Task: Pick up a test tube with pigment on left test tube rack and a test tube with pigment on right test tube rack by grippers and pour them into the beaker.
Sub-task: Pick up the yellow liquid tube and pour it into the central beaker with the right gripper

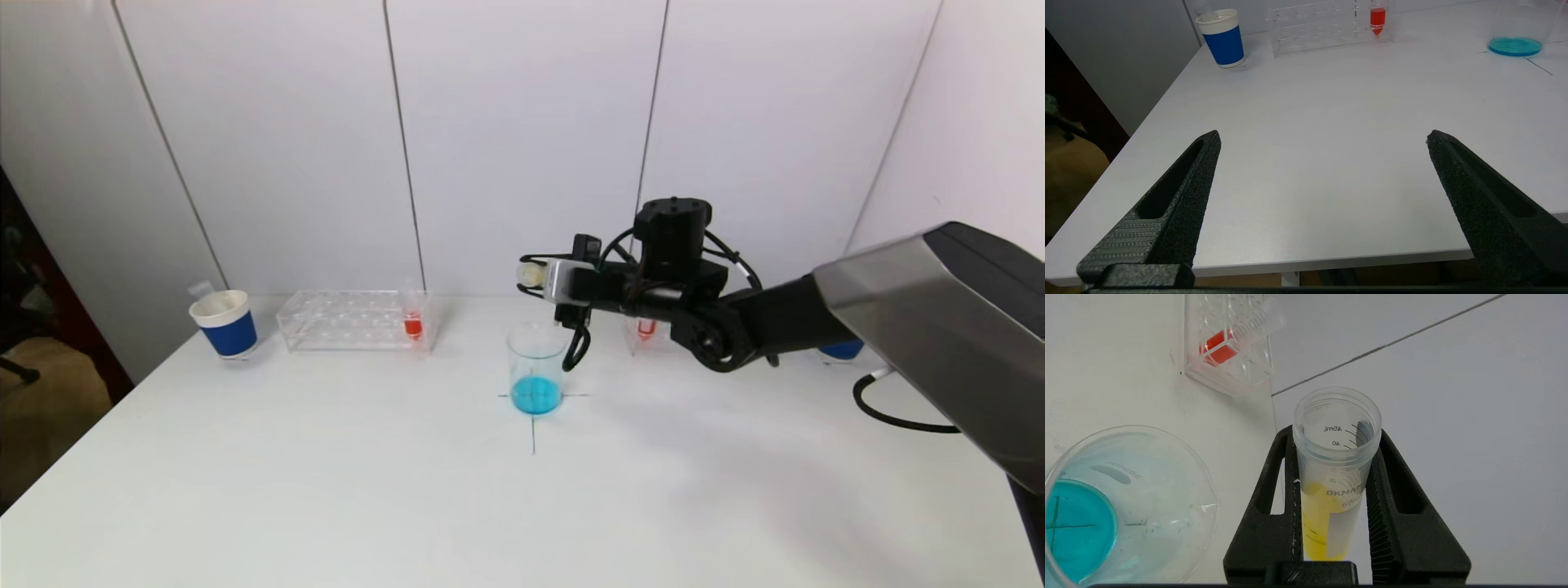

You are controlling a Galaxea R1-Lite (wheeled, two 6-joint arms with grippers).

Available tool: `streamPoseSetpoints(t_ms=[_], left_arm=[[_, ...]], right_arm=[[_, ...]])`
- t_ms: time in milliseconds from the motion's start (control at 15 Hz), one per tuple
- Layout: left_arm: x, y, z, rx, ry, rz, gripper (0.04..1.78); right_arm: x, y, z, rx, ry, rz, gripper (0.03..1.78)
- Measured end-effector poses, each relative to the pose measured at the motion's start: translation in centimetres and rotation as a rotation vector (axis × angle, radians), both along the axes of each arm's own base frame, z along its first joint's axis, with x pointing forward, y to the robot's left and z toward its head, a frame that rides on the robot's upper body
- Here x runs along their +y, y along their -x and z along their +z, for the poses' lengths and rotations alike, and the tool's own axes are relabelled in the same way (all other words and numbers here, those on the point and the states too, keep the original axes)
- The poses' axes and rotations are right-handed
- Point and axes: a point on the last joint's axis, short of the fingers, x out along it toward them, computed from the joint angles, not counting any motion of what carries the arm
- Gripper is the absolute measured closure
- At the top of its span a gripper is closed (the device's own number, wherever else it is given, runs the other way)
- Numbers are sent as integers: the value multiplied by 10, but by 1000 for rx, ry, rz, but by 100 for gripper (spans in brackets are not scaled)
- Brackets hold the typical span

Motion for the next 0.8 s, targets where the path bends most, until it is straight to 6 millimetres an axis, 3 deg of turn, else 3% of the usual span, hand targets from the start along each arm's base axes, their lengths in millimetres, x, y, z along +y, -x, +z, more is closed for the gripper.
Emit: streamPoseSetpoints(t_ms=[400, 800], left_arm=[[0, 0, 0, 0, 0, 0, 6], [0, 0, 0, 0, 0, 0, 6]], right_arm=[[-18, -10, -13, -130, 51, -22, 131], [-27, -15, -13, -260, 100, -25, 131]])
